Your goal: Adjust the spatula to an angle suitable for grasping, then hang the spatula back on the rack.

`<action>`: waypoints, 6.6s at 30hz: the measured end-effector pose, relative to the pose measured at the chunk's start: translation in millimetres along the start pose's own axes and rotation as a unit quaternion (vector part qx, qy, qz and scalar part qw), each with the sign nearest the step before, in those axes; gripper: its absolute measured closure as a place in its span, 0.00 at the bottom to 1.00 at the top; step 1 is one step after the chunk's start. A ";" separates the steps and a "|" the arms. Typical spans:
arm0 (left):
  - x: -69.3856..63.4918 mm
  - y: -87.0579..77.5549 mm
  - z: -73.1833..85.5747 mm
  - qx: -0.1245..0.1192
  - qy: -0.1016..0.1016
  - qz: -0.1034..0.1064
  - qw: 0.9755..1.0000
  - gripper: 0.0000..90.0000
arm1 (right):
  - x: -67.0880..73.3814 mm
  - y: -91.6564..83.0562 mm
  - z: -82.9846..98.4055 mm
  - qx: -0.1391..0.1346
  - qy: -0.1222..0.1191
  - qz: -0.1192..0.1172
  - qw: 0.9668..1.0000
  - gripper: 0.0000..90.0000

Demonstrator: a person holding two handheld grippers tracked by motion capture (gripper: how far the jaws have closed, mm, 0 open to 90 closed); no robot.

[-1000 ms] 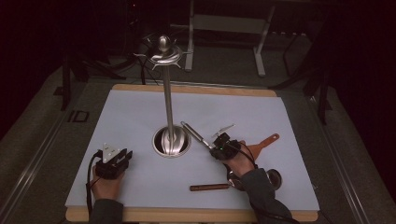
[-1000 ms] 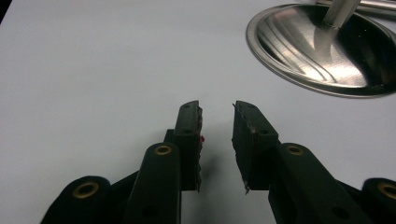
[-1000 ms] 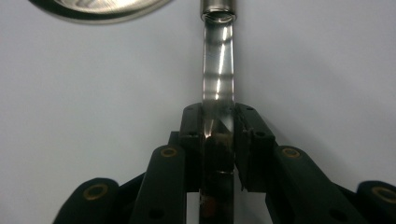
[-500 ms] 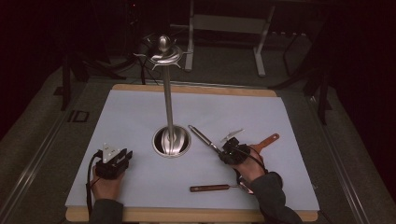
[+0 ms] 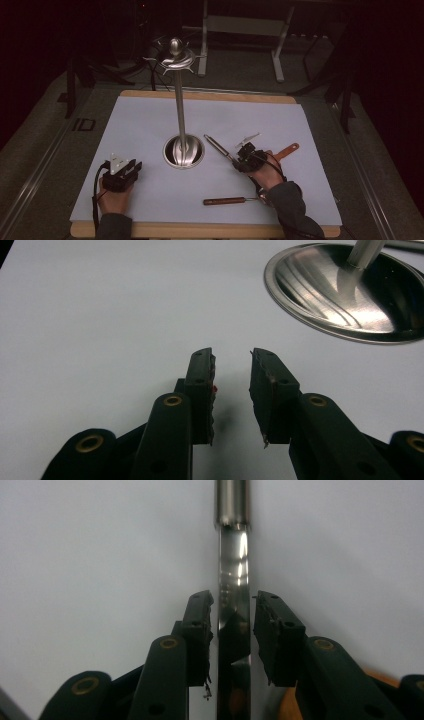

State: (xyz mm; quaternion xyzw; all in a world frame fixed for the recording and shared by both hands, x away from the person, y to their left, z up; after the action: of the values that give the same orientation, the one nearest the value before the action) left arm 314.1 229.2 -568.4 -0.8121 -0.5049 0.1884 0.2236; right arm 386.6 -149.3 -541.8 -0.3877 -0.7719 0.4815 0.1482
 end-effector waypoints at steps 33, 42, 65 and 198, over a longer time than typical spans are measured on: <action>1.5 0.0 0.0 0.001 -0.007 0.000 1.000 0.75 | -1.0 35.8 -62.5 0.062 -0.021 -0.029 0.997 0.75; 1.7 0.2 0.0 0.001 -0.008 -0.001 1.000 0.74 | 0.4 42.0 -69.1 0.102 -0.018 -0.027 0.994 0.75; 1.9 -0.1 0.0 0.000 -0.008 -0.003 1.000 0.73 | -4.5 19.5 -76.2 0.073 0.000 -0.005 0.997 0.77; 3.3 -2.4 0.0 -0.011 -0.017 -0.009 1.000 0.68 | 40.7 -162.9 -133.4 -0.408 -0.013 -0.051 0.911 0.77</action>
State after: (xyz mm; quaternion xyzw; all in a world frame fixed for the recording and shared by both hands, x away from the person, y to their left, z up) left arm 313.8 233.1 -567.3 -0.8066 -0.5181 0.1946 0.2075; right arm 365.9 -73.7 -342.2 -0.3685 -0.9216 0.1215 -0.0087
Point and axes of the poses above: each handheld gripper's, and its own axes: y roughly forward along the jaws, z roughly out of its underside, x roughly to its left, the point moved 5 cm from there along y, roughly forward along the jaws, and after that the axes turned 9 degrees about z, right-handed, at the moved point
